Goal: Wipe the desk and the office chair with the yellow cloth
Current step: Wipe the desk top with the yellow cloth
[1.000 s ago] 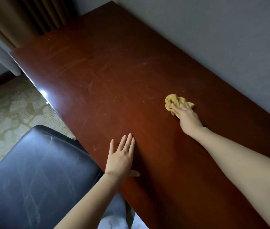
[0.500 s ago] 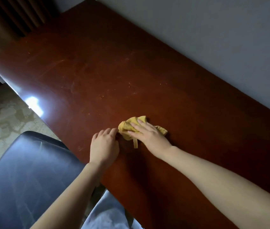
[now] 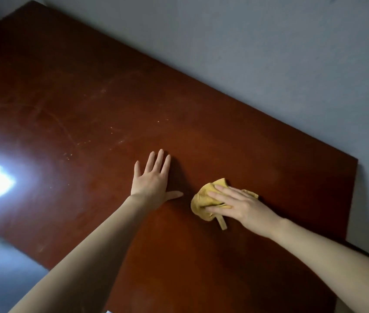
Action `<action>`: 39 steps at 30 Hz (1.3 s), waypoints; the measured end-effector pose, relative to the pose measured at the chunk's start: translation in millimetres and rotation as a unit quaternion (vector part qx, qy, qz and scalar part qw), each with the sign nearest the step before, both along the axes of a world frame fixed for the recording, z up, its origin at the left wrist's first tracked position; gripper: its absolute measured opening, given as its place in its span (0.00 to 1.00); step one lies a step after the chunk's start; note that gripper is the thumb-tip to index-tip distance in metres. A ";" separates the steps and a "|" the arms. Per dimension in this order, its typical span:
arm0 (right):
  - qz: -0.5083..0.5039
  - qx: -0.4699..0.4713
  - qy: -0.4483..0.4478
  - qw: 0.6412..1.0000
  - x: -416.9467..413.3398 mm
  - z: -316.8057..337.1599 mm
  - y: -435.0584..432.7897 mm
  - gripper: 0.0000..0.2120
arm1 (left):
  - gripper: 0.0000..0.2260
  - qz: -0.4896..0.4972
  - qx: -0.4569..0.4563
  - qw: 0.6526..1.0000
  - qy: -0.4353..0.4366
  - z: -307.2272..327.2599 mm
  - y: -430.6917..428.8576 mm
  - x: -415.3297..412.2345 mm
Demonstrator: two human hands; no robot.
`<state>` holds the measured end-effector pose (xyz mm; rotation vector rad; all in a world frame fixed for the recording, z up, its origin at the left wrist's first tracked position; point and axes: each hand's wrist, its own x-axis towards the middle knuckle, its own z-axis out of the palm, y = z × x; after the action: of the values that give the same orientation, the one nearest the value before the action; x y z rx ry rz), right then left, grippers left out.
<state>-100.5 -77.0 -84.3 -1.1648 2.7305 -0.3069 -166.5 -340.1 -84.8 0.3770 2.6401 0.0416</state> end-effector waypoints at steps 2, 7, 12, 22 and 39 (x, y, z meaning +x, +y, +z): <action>-0.034 0.009 -0.009 0.999 -14.8 1.3 18.8 0.35 | 0.50 -0.016 -0.018 1.000 -0.002 0.2 12.0 -9.1; -0.130 0.002 -0.053 0.990 -64.0 -2.4 43.4 0.38 | 0.53 -0.029 -0.067 0.997 0.005 0.0 29.3 -21.0; -0.239 0.000 -0.056 0.969 -132.6 -4.3 42.6 0.38 | 0.54 -0.033 -0.063 0.997 0.019 -3.3 27.8 -20.2; -0.340 0.046 -0.017 0.939 -248.2 -11.8 -38.2 0.30 | 0.55 -0.033 -0.034 0.999 0.023 -7.6 26.0 -20.1; -0.053 -0.019 -0.089 0.994 -150.2 -4.5 -45.0 0.34 | 0.49 -0.089 -0.047 0.995 0.001 5.9 3.6 -36.2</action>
<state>-250.6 -122.0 -88.8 -0.9540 2.6453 -0.4548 -202.6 -336.5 -78.9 0.5776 2.5892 -0.1394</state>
